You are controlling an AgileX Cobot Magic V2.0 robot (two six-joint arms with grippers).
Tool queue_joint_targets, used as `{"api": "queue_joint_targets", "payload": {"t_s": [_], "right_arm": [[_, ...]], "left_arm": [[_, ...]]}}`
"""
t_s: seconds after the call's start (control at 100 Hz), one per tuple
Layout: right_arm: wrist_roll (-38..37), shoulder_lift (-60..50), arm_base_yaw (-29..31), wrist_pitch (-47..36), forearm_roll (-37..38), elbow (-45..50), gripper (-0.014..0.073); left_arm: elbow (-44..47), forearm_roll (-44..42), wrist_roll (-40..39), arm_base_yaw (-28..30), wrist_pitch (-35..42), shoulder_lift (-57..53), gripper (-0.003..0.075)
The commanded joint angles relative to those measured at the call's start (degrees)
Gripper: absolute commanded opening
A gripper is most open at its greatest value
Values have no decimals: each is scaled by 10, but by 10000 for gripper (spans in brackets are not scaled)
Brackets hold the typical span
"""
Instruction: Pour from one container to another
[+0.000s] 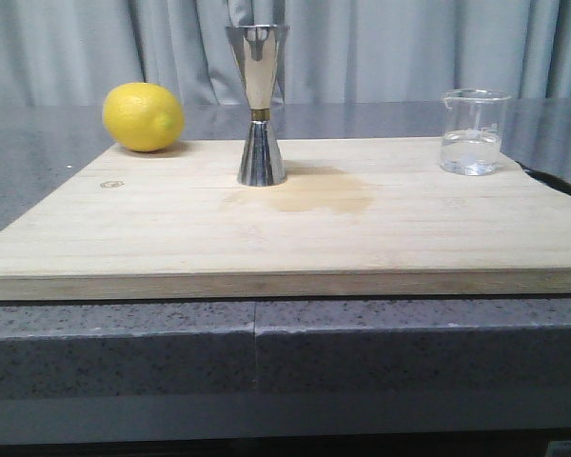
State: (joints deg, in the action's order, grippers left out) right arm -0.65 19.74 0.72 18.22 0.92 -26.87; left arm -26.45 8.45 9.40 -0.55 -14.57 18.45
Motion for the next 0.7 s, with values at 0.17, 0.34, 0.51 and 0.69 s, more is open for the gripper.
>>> {"api": "queue_joint_targets", "payload": {"t_s": [0.17, 0.34, 0.51, 0.69], "right_arm": [[7, 9, 3, -57, 6, -21, -69], [7, 9, 3, -55, 6, -21, -69], [7, 9, 3, -56, 6, -21, -63], [-4, 10, 3, -65, 5, -21, 224]], "left_arm": [[-19, 3, -2, 0, 48, 12, -21], [-19, 3, -2, 0, 51, 12, -21], [-19, 3, -2, 0, 51, 12, -20], [-19, 2, -2, 1, 53, 12, 251]]}}
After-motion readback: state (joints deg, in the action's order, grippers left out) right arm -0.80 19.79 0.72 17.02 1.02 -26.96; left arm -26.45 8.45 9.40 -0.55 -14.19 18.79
